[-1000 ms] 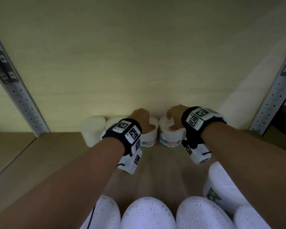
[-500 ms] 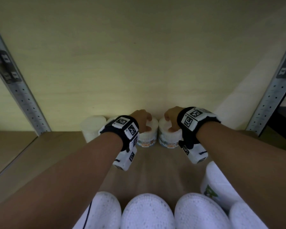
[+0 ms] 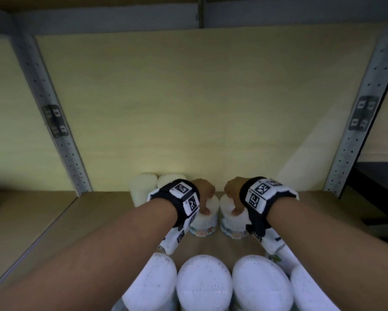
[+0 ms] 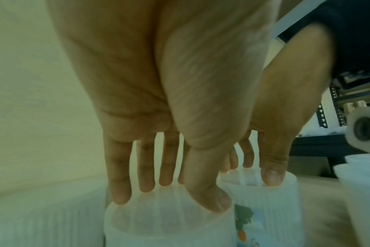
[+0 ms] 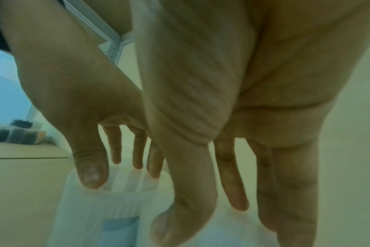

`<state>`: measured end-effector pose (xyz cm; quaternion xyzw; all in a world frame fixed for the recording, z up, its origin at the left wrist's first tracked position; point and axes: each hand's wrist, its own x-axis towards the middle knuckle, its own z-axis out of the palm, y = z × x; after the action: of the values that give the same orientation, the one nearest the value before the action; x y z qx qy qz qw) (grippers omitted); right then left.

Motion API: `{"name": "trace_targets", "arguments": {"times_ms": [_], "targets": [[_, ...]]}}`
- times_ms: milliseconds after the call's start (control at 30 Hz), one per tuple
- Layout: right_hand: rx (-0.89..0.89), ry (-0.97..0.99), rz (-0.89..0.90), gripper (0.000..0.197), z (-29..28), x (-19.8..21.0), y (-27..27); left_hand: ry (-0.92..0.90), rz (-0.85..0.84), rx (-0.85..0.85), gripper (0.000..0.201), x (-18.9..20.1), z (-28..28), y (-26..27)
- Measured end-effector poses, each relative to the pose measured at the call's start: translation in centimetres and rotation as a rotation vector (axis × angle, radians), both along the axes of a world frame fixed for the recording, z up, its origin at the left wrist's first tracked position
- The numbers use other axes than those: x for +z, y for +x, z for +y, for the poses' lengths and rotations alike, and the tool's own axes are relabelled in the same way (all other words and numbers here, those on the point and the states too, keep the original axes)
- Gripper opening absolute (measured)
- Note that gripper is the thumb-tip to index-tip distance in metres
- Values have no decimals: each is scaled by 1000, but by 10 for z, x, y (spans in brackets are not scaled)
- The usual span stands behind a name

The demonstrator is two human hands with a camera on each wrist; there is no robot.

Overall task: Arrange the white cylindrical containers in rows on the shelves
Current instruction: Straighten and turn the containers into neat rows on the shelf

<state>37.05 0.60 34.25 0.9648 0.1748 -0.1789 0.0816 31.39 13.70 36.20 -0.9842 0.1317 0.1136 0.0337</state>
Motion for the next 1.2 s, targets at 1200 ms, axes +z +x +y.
{"name": "trace_targets", "arguments": {"times_ms": [1200], "targets": [[-6,162,50,59,-35,10,-107,-217,56,26,53,-6,8,-93]]}}
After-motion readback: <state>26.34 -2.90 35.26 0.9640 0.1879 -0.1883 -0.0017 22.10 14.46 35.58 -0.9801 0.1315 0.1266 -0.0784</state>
